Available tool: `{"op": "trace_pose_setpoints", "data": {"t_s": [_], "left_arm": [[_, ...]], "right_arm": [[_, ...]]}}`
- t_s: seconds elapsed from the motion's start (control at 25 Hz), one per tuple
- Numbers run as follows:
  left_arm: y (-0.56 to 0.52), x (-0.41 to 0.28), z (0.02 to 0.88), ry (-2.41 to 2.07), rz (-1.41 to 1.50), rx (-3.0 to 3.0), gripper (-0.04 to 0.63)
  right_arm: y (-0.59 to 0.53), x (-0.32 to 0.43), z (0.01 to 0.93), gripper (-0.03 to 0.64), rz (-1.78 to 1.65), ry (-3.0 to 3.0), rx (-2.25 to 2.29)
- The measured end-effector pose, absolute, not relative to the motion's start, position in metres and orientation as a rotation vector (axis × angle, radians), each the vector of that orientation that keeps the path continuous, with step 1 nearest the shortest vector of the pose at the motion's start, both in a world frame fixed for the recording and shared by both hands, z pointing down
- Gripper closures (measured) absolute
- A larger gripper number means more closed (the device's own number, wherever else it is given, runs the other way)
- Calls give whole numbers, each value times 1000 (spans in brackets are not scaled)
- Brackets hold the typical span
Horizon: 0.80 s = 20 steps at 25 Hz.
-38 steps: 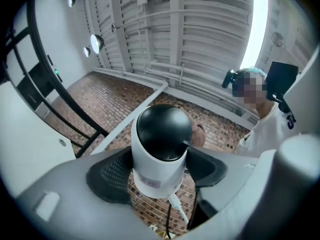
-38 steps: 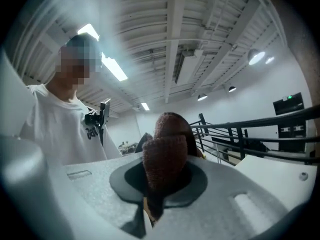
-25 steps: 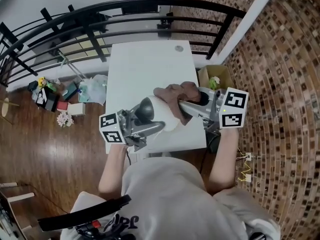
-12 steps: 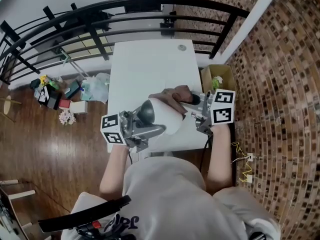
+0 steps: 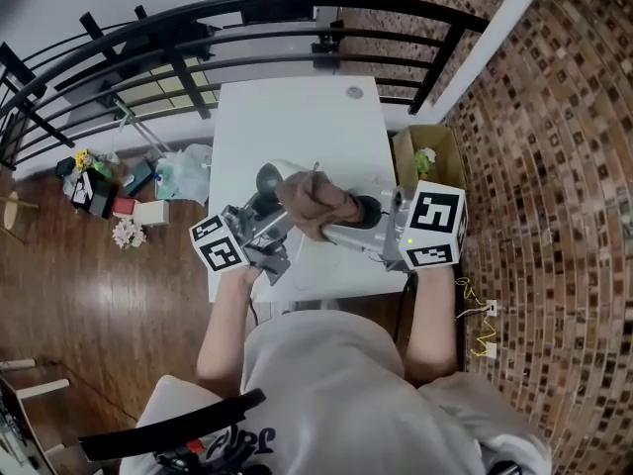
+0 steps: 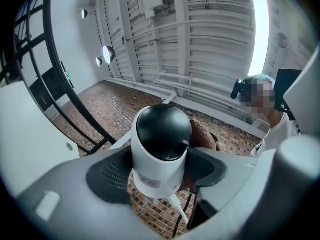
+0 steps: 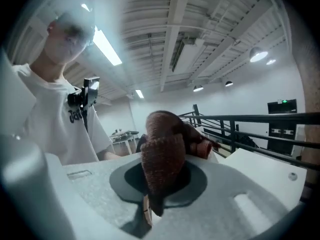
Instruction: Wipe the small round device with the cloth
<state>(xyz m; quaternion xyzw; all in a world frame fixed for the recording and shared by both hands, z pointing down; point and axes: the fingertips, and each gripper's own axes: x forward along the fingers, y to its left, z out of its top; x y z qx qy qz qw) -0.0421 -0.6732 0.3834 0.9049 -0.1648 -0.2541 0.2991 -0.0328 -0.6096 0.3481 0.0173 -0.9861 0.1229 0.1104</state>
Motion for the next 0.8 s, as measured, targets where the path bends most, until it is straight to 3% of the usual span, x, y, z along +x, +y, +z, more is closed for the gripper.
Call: {"op": "trace_pose_setpoints", "data": {"t_s": [0.44,0.8], "left_arm": [[-630,-22,381,-168,-605,2449,235],[-615,-14,344,5,-772,2389,235]], "right_arm": [[-672,16,376,591,653,-2926,444],[-657,1,418,591,1027,-2984,237]]}}
